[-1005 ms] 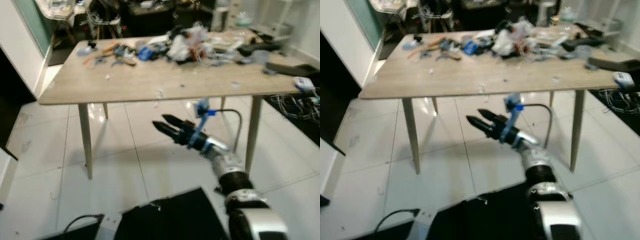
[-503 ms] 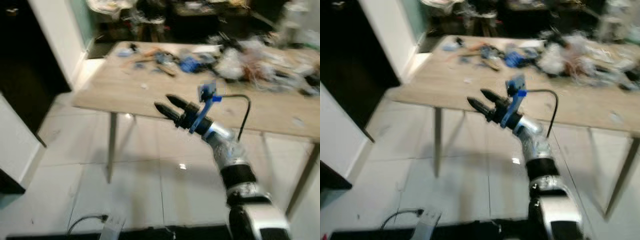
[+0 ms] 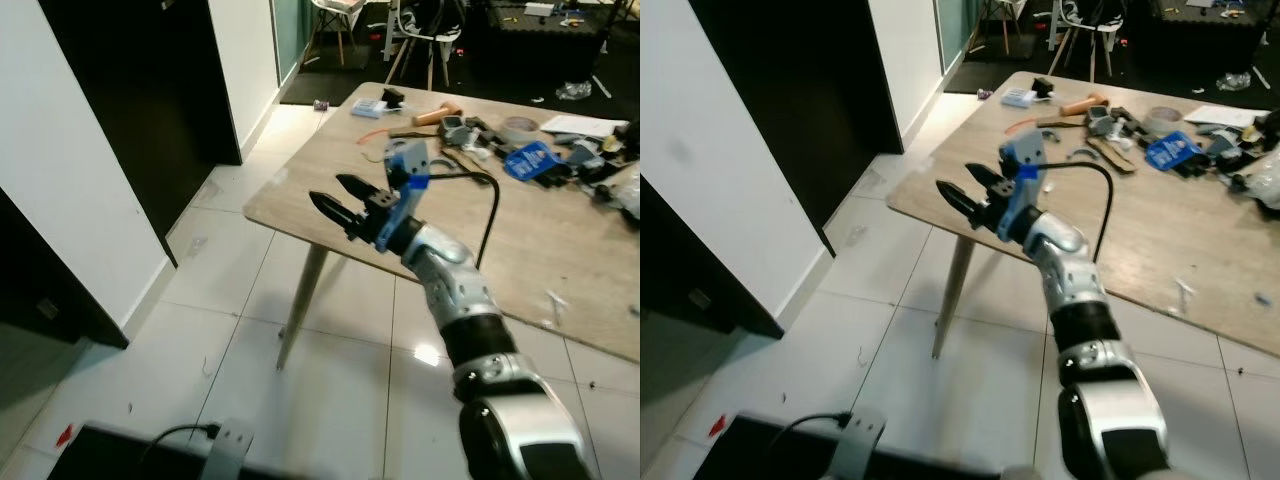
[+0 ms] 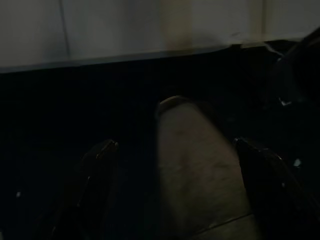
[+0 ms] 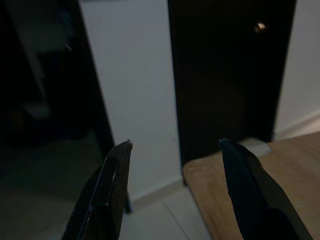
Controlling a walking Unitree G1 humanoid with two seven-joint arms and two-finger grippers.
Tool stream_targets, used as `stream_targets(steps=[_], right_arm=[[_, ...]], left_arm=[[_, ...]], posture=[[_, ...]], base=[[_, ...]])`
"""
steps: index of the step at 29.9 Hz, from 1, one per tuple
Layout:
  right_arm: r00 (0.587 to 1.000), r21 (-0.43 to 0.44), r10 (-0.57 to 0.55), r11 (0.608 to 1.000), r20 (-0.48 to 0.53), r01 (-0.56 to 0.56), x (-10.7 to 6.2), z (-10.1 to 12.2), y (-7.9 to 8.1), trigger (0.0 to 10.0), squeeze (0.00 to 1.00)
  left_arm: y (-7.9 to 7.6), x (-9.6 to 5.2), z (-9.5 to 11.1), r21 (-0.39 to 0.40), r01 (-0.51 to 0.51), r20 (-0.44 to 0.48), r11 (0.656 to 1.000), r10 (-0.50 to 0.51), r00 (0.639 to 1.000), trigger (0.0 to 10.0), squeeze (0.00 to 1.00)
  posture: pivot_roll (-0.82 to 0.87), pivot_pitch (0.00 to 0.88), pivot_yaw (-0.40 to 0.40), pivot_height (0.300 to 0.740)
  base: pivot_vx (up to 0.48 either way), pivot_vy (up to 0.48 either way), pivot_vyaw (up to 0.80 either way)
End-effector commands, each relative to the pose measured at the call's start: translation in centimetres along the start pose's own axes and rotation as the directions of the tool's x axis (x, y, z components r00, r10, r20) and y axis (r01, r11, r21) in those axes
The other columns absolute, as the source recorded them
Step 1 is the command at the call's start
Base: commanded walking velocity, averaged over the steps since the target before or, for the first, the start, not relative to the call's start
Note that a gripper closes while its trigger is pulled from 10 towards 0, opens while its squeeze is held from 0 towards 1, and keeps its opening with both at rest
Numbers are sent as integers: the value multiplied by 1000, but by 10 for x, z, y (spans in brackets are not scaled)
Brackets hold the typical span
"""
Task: Picking trash to rubbish bin
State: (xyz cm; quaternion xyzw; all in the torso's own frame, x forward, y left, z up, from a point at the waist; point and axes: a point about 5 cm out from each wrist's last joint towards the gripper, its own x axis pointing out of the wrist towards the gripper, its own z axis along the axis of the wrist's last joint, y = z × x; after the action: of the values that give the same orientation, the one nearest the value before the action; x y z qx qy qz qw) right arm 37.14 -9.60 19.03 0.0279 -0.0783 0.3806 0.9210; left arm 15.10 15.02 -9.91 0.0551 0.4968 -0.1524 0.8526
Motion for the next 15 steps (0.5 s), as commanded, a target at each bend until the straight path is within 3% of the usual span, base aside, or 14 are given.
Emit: stream_targets(steps=[1,6,8,13,15], right_arm=[[995,-45,-99,994,-21,97,-5,1,-14,10000,0],[971,-73,-232,971,-56,227,-9,2,-30,10000,0],[930,-103,-360,931,-80,351,-16,3,-46,10000,0],[899,-125,-432,898,-68,422,-22,8,-56,10000,0],[869,-136,-492,865,-51,482,-27,13,-65,10000,0]], left_arm=[[-1,0,-4,1,4,-15,1000,-4,1000,10000,0],[-2,0,-4,0,6,-16,1000,-6,1000,10000,0],[-2,0,-4,-1,9,-15,1000,-9,1000,10000,0],[-3,0,-4,-2,11,-15,1000,-11,1000,10000,0],[-3,0,-4,-2,14,-15,1000,-14,1000,10000,0]], posture=[[-140,36,69,740],[-140,37,69,740],[-139,37,70,740],[-139,37,70,740],[-145,39,70,740]], base=[[382,0,0],[386,0,0],[384,0,-794],[385,0,-800],[386,0,-800]])
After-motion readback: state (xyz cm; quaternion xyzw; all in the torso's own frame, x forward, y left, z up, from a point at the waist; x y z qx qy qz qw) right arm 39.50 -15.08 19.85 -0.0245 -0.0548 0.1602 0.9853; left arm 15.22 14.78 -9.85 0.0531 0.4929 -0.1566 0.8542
